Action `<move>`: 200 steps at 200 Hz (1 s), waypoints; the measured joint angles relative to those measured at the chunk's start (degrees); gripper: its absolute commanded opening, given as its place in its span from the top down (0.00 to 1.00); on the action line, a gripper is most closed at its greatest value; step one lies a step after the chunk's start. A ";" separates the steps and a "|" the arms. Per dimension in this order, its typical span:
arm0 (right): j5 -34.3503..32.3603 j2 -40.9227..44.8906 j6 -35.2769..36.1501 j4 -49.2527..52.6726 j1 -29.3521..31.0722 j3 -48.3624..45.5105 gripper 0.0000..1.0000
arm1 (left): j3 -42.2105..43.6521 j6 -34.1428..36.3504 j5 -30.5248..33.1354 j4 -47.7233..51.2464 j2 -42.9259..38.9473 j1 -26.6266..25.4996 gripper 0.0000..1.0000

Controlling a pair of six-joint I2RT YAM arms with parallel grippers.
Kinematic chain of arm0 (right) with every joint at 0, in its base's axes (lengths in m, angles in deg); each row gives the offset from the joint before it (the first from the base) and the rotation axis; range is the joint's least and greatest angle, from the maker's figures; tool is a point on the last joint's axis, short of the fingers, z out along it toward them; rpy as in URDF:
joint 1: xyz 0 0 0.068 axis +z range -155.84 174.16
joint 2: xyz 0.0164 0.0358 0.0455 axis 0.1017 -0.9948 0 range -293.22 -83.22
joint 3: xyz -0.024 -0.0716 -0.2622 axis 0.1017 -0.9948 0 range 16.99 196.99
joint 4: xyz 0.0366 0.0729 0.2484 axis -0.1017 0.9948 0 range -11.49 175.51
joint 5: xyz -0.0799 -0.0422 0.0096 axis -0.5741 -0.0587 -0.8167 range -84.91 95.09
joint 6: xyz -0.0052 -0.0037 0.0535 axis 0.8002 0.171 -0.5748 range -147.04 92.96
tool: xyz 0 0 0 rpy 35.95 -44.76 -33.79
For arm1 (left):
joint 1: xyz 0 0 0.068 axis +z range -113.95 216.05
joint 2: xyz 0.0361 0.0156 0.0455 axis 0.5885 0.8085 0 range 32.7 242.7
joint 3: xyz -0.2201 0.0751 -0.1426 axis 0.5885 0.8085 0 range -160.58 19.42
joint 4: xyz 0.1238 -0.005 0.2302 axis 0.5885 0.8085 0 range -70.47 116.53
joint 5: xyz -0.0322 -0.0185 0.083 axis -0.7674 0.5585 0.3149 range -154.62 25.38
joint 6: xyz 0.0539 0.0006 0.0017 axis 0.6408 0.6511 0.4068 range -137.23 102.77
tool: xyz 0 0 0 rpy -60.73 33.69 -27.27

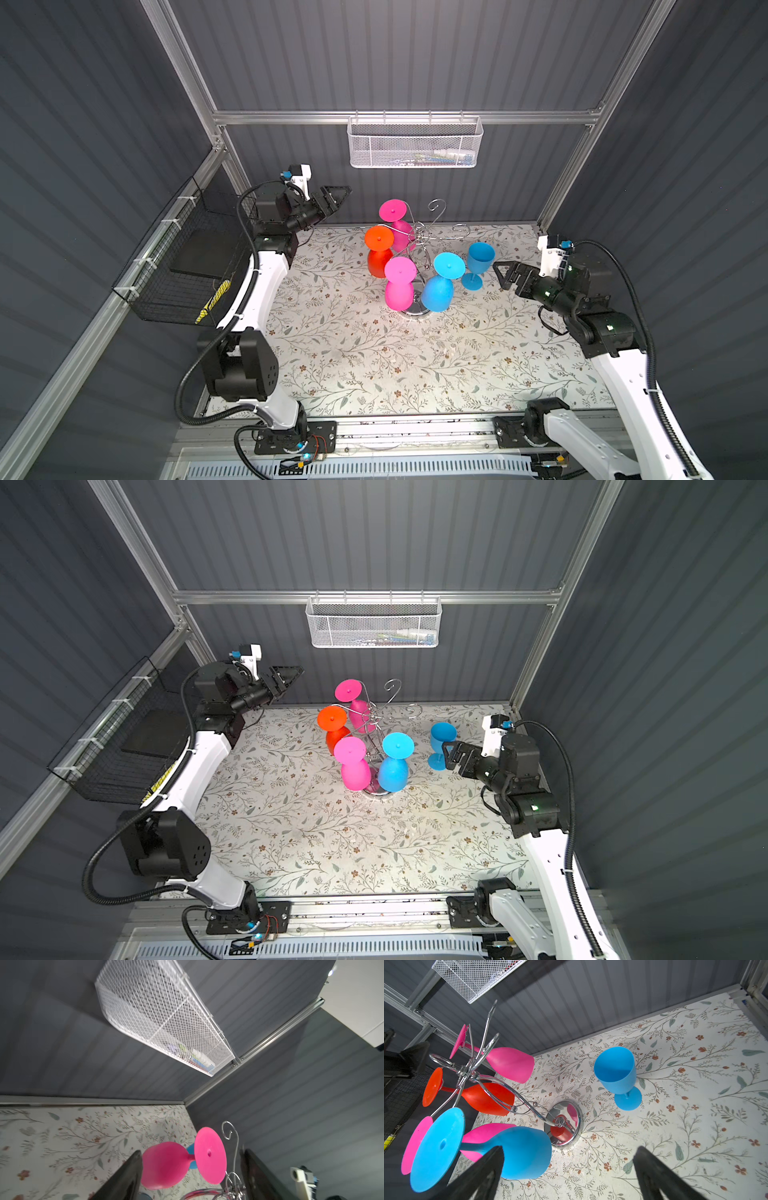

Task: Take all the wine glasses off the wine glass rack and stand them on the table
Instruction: 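Reach the left gripper to the upper pink glass while the right gripper draws back, then close the left gripper on the pink glass foot at its hook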

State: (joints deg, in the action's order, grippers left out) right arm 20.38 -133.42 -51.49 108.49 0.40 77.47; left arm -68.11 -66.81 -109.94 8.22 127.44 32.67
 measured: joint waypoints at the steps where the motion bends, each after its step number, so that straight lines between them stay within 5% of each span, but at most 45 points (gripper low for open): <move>1: 0.00 0.00 0.00 0.00 0.00 -0.02 0.01 | 0.04 -0.31 -0.22 -0.24 0.15 0.00 0.26; 39: 0.87 -0.33 -0.70 -0.33 0.00 -0.46 0.01 | 1.57 -10.27 -7.69 -7.21 5.35 -0.92 0.27; 87: 1.75 -1.31 -1.27 -1.05 0.00 -1.31 0.01 | 1.53 -14.67 -11.96 -12.09 6.86 -4.31 0.42; 200: 1.92 -1.31 -1.27 -1.05 0.00 -1.33 0.01 | 0.46 -15.10 -13.49 -11.85 10.03 -6.34 0.63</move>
State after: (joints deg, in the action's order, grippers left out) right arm 22.30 -134.73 -52.76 107.44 0.40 76.14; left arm -67.65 -81.92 -123.43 -3.63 137.48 26.33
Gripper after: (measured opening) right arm 0.989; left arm 0.397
